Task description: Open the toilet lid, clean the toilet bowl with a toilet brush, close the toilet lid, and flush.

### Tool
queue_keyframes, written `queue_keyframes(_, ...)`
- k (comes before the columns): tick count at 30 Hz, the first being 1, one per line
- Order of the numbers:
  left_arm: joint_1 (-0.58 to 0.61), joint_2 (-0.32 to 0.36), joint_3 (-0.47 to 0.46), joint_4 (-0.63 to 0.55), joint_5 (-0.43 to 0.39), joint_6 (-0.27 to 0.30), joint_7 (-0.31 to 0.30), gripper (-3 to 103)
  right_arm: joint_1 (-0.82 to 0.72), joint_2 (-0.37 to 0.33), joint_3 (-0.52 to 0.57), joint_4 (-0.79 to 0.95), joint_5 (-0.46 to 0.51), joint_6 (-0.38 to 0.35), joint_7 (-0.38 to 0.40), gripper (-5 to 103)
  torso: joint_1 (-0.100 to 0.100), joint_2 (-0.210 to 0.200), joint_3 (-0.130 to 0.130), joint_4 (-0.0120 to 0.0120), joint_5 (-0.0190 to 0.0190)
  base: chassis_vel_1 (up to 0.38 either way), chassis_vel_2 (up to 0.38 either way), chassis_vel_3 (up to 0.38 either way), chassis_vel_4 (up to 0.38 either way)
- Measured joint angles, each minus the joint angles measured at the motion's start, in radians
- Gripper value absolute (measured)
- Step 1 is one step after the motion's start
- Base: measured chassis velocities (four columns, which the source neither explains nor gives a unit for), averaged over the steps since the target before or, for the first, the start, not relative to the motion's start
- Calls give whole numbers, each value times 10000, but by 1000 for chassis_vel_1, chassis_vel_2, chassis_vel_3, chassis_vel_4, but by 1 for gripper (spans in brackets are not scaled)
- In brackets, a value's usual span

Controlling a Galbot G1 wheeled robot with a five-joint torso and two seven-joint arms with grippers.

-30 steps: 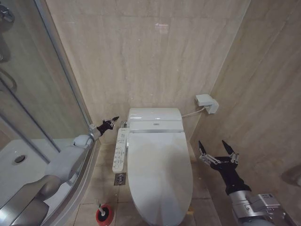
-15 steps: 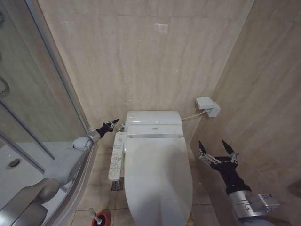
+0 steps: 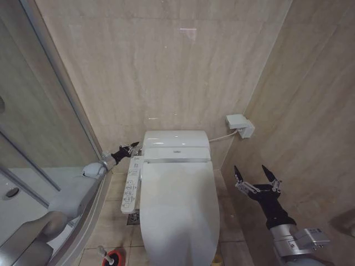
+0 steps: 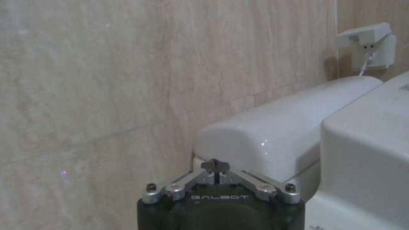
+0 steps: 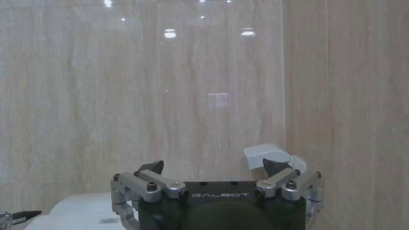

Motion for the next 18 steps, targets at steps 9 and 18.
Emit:
queue_keyframes(9, -10, 263, 49, 95, -13, 14, 969, 0, 0, 0, 0, 0, 0, 0, 1, 100, -1, 0, 0, -9, 3, 0, 0, 0, 0)
queue_keyframes(18, 312, 468, -108, 153, 227, 58, 1594, 0, 0, 0, 1, 0, 0, 0, 1, 100, 0, 0, 0, -2, 2, 0, 0, 0, 0)
